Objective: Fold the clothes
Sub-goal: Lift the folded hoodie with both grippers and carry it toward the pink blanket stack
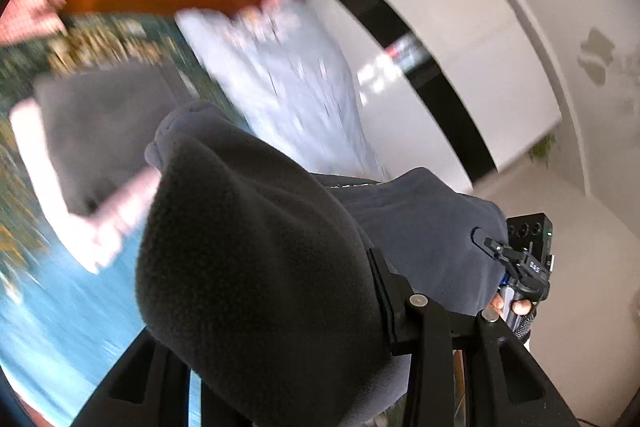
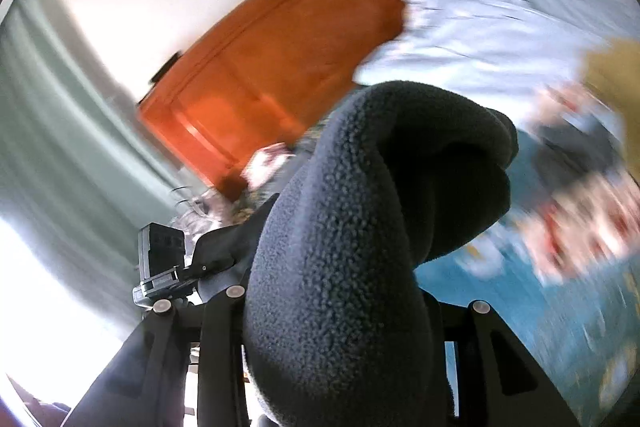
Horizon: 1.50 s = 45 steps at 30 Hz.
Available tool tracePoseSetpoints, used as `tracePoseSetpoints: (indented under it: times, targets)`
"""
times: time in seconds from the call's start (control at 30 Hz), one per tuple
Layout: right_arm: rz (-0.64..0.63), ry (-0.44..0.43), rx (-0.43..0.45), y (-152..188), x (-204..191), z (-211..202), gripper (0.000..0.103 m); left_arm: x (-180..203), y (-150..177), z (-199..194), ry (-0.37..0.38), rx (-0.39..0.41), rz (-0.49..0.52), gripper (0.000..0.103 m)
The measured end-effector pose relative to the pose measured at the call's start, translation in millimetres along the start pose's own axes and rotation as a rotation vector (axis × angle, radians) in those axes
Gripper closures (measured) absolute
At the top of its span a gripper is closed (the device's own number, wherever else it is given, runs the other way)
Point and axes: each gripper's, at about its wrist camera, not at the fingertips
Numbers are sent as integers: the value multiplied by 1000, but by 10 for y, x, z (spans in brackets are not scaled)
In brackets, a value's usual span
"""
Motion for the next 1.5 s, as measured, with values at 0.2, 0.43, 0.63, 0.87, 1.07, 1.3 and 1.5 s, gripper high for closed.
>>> tracePoseSetpoints:
  times: [0.2,0.43,0.63,0.87,1.07,1.3,1.5]
  targets:
    - [-142,-128,-80,-1042,-563,1206,64,-468,-707,-712,-122,190,-13,62]
    - [-314,-190,-213,-1824,-804,2736,65,-1161,-872,-927,-241,377,-76,61]
    - [-394,-212,-313,-2004,-508,3776,64,-1569,-696,-653,-307,450,-106,61]
    - [-302,-240,-357,-1846,181,4324,64,-1942,-260,-430,-290,430,-186,61]
    - [-235,-281,-355,-1752,476,4598,64,-1831,-273,-349,-276,444,-151,61]
    - [-198,-334,-325,-1770,635,4504,60,-1770,-264,-293,-263,456,-130,61]
    - [-5,-473,-298,-1486,1139,4633,51,-1863,-202,-326,-256,455,-156,57]
Point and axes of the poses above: each gripper's, at about its wrist camera, not at the fingertips, and z roughly the way its jaws point, x to its right, y to its underside, and after that the axes turned 1 degree about y, right-handed
